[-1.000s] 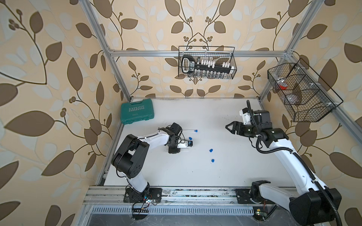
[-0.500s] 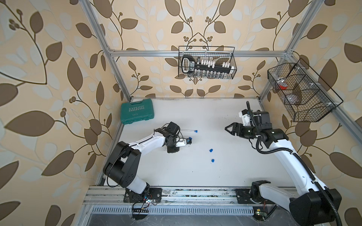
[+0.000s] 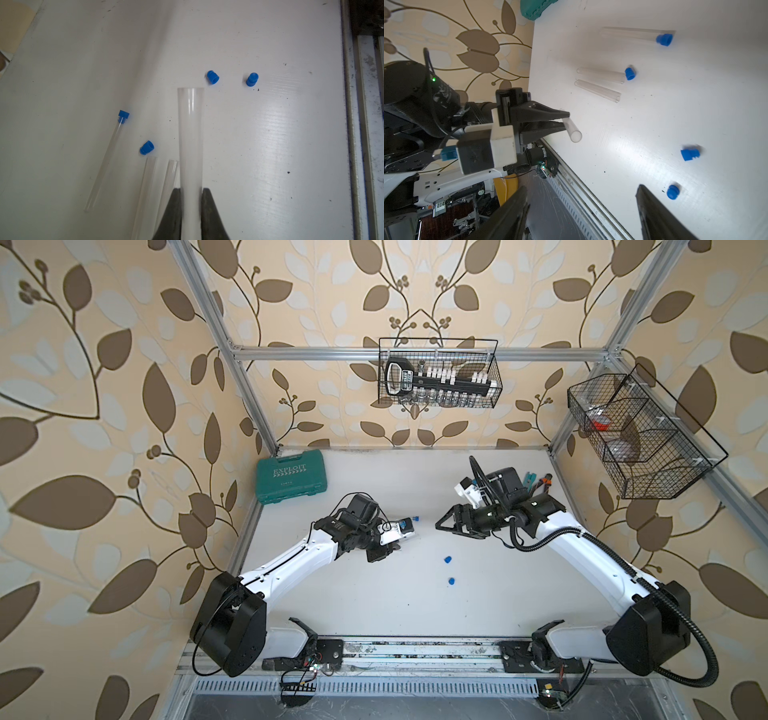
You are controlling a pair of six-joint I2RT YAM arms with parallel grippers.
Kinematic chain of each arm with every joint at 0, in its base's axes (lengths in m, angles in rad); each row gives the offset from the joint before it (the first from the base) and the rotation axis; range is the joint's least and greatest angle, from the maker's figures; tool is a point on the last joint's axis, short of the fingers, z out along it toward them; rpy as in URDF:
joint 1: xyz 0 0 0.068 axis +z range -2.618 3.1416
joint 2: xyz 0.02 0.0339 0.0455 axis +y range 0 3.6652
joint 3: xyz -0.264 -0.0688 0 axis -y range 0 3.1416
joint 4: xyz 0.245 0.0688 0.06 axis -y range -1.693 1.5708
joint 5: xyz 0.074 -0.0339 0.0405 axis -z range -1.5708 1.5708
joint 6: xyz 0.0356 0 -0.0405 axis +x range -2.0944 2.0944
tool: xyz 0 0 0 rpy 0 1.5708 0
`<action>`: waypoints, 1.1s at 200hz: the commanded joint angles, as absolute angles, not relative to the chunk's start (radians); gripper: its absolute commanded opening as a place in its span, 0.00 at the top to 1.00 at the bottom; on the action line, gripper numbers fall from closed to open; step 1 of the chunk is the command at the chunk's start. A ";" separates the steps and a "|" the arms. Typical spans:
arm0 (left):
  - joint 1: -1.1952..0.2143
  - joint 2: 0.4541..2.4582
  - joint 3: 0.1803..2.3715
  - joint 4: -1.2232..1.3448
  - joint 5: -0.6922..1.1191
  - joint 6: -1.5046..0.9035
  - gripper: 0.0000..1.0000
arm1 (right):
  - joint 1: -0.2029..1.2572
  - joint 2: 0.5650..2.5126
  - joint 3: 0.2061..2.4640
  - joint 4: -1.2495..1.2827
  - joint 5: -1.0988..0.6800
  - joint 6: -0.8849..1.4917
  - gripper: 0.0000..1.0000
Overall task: Insert stoppers into test tubes
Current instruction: Pick up the test tube at the center of the board.
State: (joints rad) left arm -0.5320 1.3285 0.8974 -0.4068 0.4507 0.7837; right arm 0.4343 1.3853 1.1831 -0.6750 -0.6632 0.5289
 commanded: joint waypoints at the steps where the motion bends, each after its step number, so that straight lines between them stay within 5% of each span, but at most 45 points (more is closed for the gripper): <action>1: -0.543 1.293 0.882 -0.365 0.518 0.739 0.90 | 0.478 1.437 1.213 -0.664 -0.678 0.574 0.23; 98: -0.545 1.272 0.871 -0.326 0.564 0.732 0.89 | 0.558 1.548 1.219 -0.560 -0.686 0.660 0.45; 220: -0.547 1.269 0.871 -0.326 0.572 0.731 0.89 | 0.576 1.591 1.236 -0.547 -0.684 0.676 0.59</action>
